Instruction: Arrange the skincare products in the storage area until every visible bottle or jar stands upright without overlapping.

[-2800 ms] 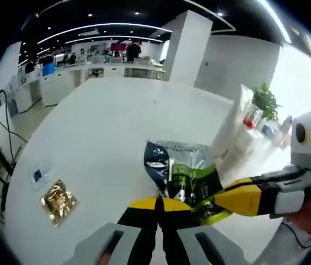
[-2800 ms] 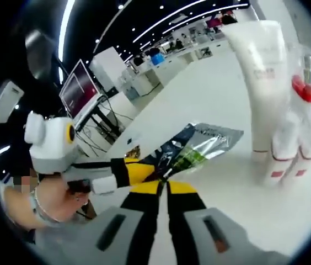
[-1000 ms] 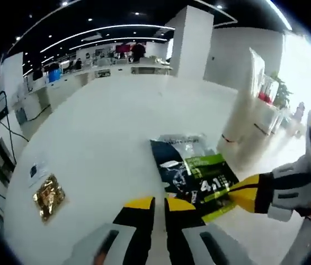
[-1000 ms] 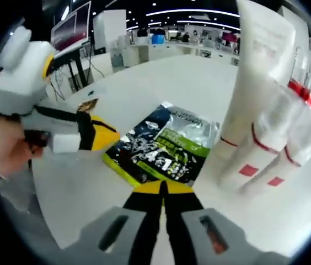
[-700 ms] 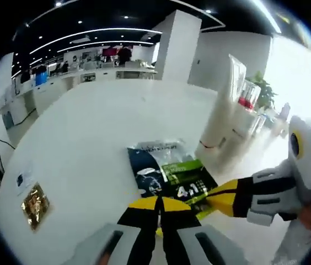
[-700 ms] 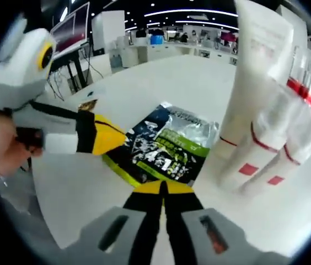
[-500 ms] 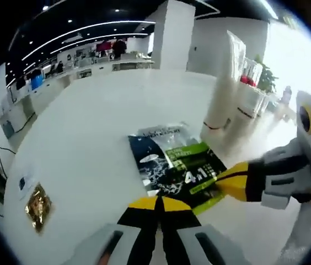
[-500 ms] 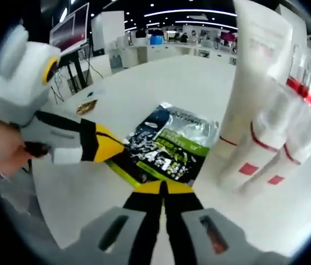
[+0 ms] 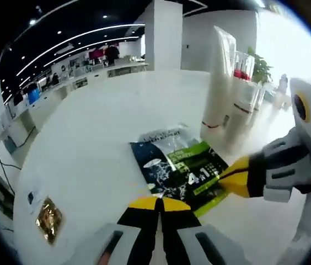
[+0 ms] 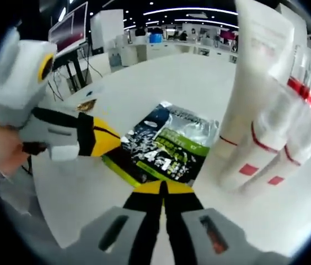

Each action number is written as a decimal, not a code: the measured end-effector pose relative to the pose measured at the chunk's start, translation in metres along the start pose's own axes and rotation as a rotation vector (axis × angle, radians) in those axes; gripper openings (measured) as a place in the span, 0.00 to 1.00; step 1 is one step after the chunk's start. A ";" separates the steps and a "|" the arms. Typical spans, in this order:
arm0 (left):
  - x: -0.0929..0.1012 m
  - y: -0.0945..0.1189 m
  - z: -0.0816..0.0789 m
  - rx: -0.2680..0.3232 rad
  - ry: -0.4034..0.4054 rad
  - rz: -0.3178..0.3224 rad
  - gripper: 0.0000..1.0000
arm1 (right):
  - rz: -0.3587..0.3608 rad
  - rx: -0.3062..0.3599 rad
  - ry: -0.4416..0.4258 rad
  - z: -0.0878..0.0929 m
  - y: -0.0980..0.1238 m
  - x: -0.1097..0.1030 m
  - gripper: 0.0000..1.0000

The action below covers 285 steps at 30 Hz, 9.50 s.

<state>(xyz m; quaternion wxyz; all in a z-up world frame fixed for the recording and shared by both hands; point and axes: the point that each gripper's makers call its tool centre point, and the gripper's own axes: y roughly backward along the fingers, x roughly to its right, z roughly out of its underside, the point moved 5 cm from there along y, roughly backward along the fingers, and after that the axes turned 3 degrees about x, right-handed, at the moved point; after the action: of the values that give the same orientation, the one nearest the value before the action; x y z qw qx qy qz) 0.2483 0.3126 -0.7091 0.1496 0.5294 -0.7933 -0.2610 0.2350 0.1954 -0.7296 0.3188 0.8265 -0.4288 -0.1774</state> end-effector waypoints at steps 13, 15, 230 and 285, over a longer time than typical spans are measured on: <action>-0.022 0.055 -0.059 0.186 0.159 0.028 0.13 | 0.048 -0.005 0.022 -0.003 0.013 0.002 0.03; -0.029 0.064 -0.063 0.193 0.160 0.028 0.15 | 0.032 0.058 0.012 -0.016 0.021 0.002 0.04; -0.110 0.102 0.003 0.336 0.721 0.286 0.02 | -0.542 0.165 -0.123 -0.135 -0.002 -0.107 0.02; -0.069 0.069 -0.027 0.150 0.564 0.157 0.02 | -0.370 0.105 -0.186 -0.097 0.003 -0.070 0.02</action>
<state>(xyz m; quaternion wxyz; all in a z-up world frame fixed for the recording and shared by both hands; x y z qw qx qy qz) 0.2370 0.3903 -0.6442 0.3442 0.5277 -0.7759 -0.0318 0.2483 0.2880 -0.6551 0.1964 0.8866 -0.3058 -0.2861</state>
